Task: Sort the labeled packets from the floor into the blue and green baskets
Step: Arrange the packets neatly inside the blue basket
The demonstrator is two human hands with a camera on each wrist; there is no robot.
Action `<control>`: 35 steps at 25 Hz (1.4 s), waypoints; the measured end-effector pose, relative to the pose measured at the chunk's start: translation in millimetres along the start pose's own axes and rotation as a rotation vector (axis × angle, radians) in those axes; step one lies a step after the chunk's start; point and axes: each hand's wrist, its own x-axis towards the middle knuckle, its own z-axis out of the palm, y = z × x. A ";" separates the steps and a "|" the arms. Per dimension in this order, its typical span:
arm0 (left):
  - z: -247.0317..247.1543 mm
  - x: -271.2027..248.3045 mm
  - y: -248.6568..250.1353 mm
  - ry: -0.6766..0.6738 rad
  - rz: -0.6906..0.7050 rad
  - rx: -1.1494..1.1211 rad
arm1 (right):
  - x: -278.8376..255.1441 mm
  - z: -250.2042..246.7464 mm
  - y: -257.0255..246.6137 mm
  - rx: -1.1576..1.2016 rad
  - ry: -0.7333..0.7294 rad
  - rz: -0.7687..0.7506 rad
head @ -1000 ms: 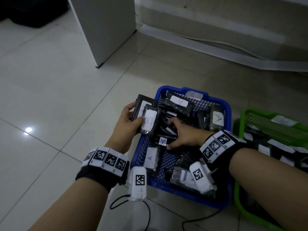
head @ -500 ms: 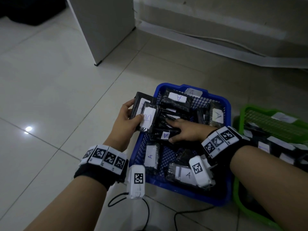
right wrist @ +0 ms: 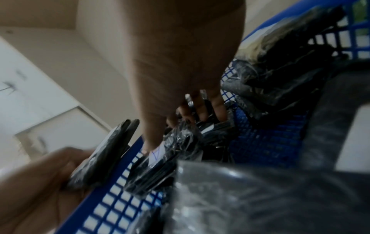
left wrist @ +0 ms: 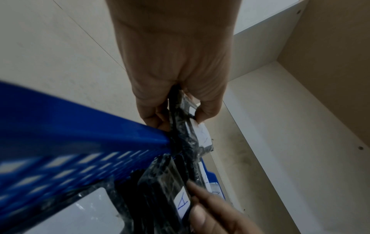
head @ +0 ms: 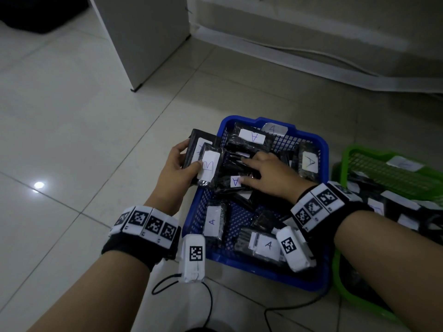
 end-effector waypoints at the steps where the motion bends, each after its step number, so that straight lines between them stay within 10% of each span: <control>1: -0.3 0.2 -0.1 0.001 0.003 0.002 | -3.4 -1.8 -2.3 -0.059 0.002 -0.085; 5: -0.2 -0.1 0.7 -0.009 0.003 -0.001 | -4.6 0.9 -8.7 -0.322 -0.063 -0.278; 11: -1.4 2.0 0.0 -0.014 0.007 0.050 | 8.2 -0.6 -2.6 -0.013 0.010 0.120; 35: 4.2 -0.4 8.5 -0.026 0.054 0.207 | -12.8 14.2 -5.1 -0.276 -0.039 -0.208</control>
